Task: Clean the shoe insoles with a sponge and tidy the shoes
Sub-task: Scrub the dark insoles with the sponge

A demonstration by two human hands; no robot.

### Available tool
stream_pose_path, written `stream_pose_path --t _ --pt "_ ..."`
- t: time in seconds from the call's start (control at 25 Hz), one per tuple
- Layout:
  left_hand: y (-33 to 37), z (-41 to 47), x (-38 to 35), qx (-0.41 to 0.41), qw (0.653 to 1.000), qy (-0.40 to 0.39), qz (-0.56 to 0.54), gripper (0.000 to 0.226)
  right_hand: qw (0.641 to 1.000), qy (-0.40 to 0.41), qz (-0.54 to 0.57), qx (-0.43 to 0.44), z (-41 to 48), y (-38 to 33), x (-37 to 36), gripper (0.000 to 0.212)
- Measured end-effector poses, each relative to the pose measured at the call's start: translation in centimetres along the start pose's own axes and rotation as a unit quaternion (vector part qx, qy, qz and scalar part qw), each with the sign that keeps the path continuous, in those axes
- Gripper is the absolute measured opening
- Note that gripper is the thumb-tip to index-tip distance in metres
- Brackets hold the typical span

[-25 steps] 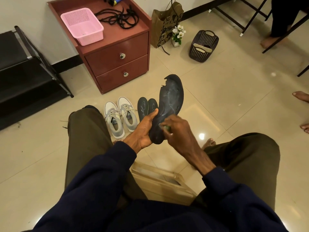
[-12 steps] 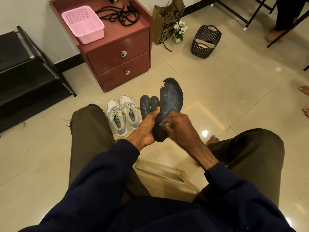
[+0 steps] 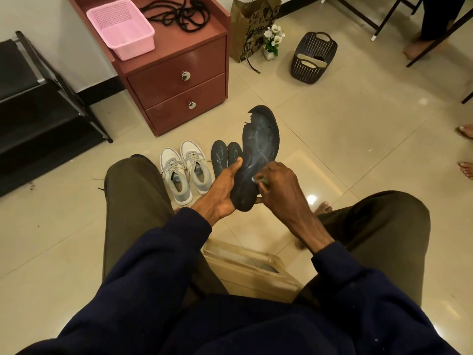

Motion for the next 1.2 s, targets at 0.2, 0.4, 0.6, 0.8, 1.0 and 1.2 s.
stream_pose_path --t 0.2,0.4,0.6,0.8,1.0,1.2 --pt "0.1 0.6 0.7 0.005 1.0 0.017 0.004 0.049 0.994 -0.067 0.076 0.046 -0.7 -1.5 -1.2 0.008" --pt "0.0 0.7 0.6 0.0 1.0 0.008 -0.004 0.049 0.999 0.011 0.022 0.029 -0.5 -0.6 -0.4 0.009" --pt "0.2 0.8 0.5 -0.004 1.0 -0.01 -0.024 0.045 0.997 0.0 0.066 0.026 -0.1 -0.2 -0.7 0.006" --pt "-0.2 0.4 -0.3 0.006 1.0 -0.026 -0.017 0.04 0.996 0.064 0.056 0.016 -0.5 -0.1 -0.3 0.012" --pt "-0.6 0.3 -0.6 0.028 0.997 -0.067 0.004 0.041 0.994 0.105 0.027 0.015 0.5 1.3 0.8 0.012" --pt "-1.0 0.0 -0.9 0.031 0.996 -0.076 0.025 0.035 0.997 0.038 0.059 0.042 -0.3 -0.1 -0.2 0.012"
Point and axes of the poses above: each hand's wrist, its own z-axis towards the middle knuckle, its own x-axis out of the back of the hand, y = z × x, the point moved 6 cm from there along z, towards the middle knuckle, and after that the axes turned 1 degree about x, right-handed, at the moved point
